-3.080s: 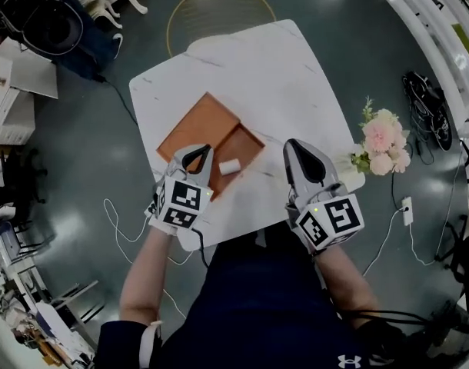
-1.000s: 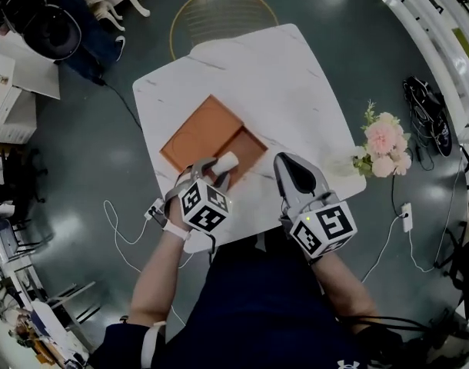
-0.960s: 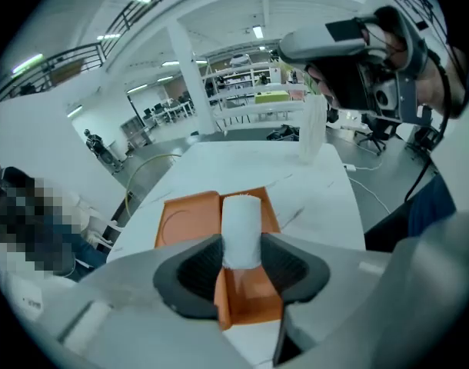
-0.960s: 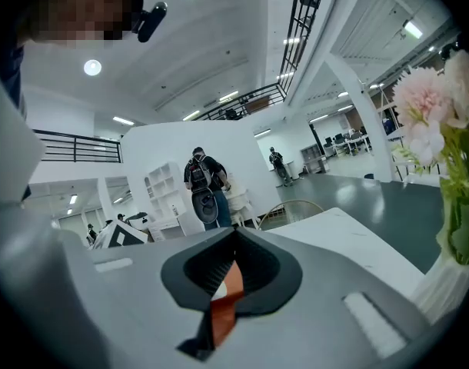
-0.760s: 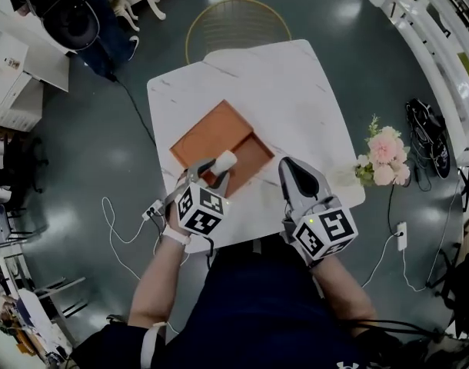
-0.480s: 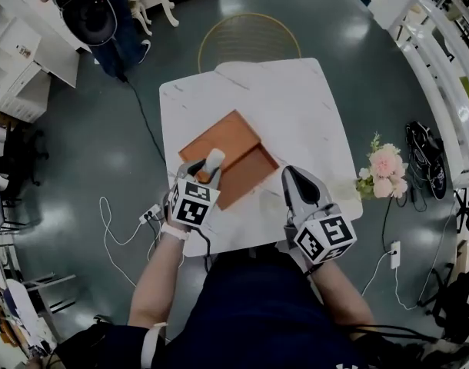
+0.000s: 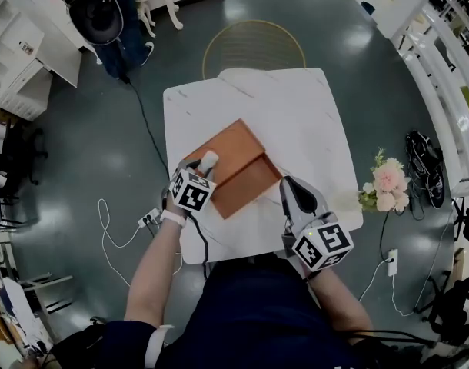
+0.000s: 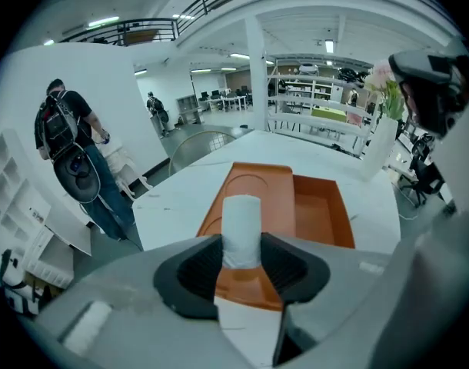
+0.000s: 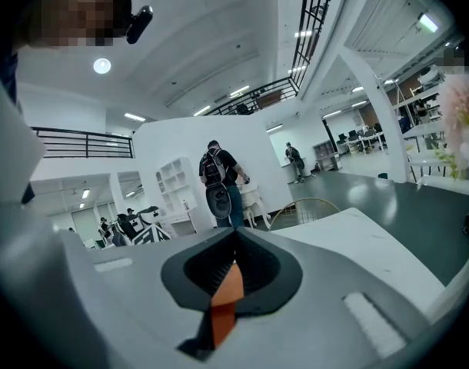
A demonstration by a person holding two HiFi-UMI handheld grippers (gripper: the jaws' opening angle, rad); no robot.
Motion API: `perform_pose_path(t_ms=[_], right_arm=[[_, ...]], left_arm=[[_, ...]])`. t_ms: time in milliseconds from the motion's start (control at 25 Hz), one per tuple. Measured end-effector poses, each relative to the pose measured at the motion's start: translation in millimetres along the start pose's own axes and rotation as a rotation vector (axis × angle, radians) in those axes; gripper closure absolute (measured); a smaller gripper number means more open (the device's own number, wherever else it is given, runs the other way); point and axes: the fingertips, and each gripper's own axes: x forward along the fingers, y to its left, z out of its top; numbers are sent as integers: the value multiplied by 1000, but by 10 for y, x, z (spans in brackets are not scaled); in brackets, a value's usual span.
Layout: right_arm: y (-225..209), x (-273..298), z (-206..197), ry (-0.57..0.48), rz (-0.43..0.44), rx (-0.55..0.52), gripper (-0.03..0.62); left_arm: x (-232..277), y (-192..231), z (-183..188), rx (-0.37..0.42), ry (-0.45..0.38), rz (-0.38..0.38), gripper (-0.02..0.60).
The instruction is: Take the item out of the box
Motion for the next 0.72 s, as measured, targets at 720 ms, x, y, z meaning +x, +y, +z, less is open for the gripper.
perform_pose_path(t_ms=[720], right_arm=[[7, 12, -202, 14, -12, 45, 591]], left_arm=[[237, 106, -131, 60, 80, 46, 396]])
